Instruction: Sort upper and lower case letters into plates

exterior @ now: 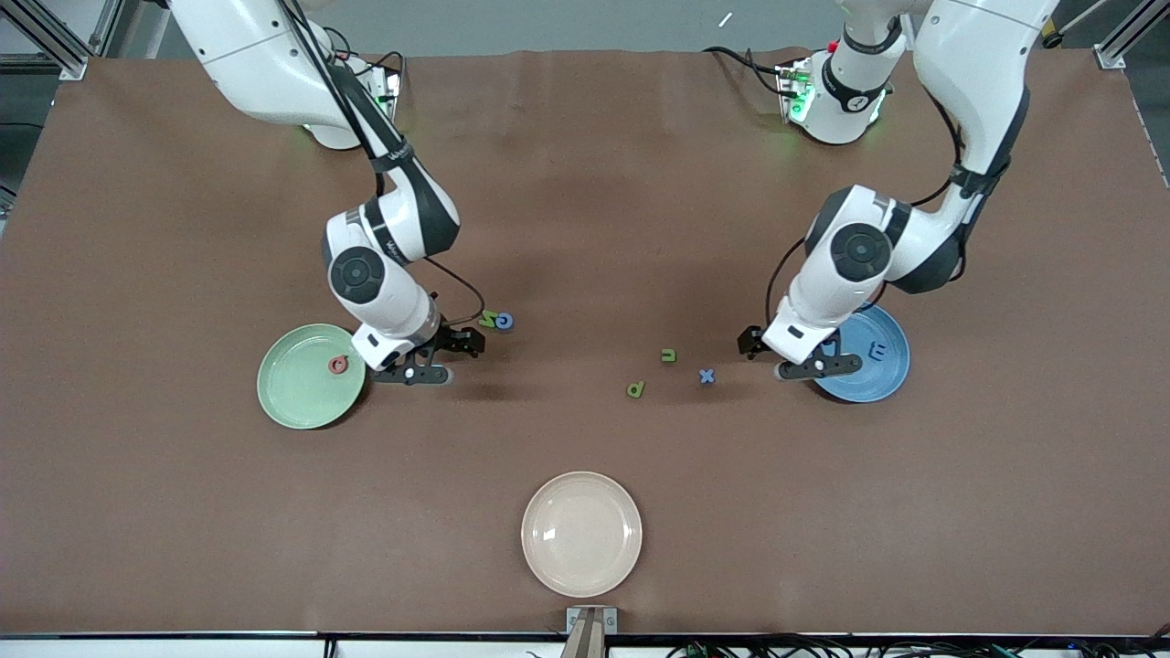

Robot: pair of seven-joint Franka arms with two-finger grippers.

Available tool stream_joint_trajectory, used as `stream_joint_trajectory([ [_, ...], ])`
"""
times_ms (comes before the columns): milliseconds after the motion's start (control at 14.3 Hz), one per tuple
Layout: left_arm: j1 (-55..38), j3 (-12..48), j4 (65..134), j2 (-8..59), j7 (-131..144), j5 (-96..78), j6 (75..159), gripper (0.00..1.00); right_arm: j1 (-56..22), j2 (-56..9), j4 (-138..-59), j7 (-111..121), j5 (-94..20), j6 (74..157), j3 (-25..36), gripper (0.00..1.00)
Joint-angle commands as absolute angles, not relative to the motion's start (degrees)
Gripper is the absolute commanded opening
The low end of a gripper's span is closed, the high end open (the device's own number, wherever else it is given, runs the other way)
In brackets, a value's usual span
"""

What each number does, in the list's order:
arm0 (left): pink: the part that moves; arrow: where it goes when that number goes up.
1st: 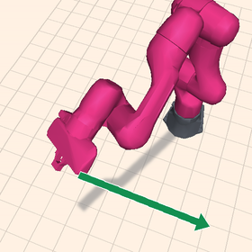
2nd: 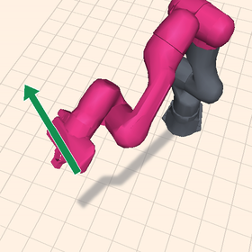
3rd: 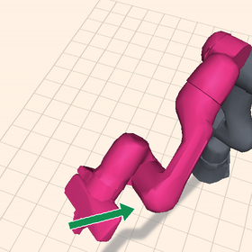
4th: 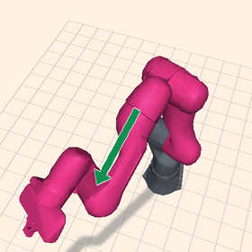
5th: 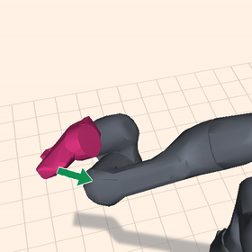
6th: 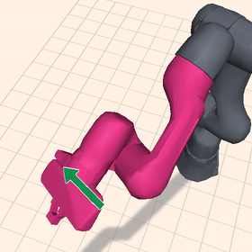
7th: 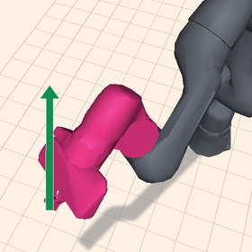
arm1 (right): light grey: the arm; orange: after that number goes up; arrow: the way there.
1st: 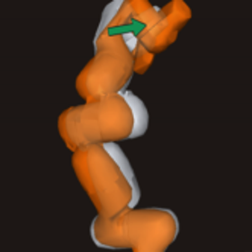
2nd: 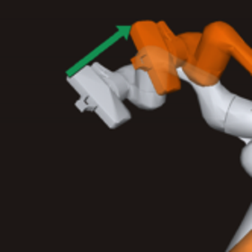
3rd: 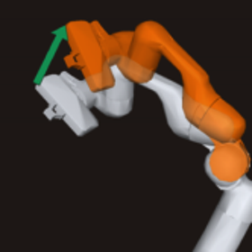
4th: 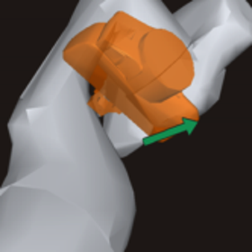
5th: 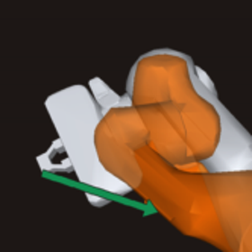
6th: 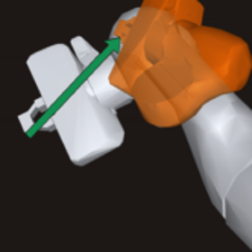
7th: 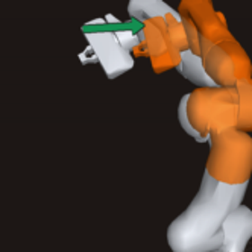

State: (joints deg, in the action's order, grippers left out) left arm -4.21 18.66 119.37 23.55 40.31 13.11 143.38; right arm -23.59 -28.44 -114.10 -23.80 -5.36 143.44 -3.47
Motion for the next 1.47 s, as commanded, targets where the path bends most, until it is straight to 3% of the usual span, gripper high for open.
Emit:
stream_joint_trajectory([
  [0, -5.8, 18.6, 115.1, 28.4, 49.6, 18.6, 142.6, 1.0, -25.0, -28.4, -116.8, -24.0, -4.7, 147.3, -3.0, 1.0],
  [698, -8.3, 18.7, 110.9, 34.1, 53.4, 21.4, 145.0, 1.0, -26.0, -30.8, -118.2, -24.0, 0.0, 150.6, -2.6, 0.67],
  [1047, -10.8, 18.7, 106.1, 37.8, 52.5, 21.4, 145.0, 0.99, -25.8, -30.8, -118.0, -24.1, 0.0, 150.4, -2.6, 0.34],
  [1257, -11.3, 18.6, 105.4, 38.9, 52.4, 21.4, 145.0, 0.93, -25.1, -30.7, -117.5, -25.5, -0.2, 149.7, -2.7, 0.05],
  [1396, -11.3, 18.6, 105.4, 39.4, 52.2, 21.4, 145.0, 0.87, -23.2, -29.7, -117.2, -25.2, -0.2, 148.8, -2.7, 0.01],
])
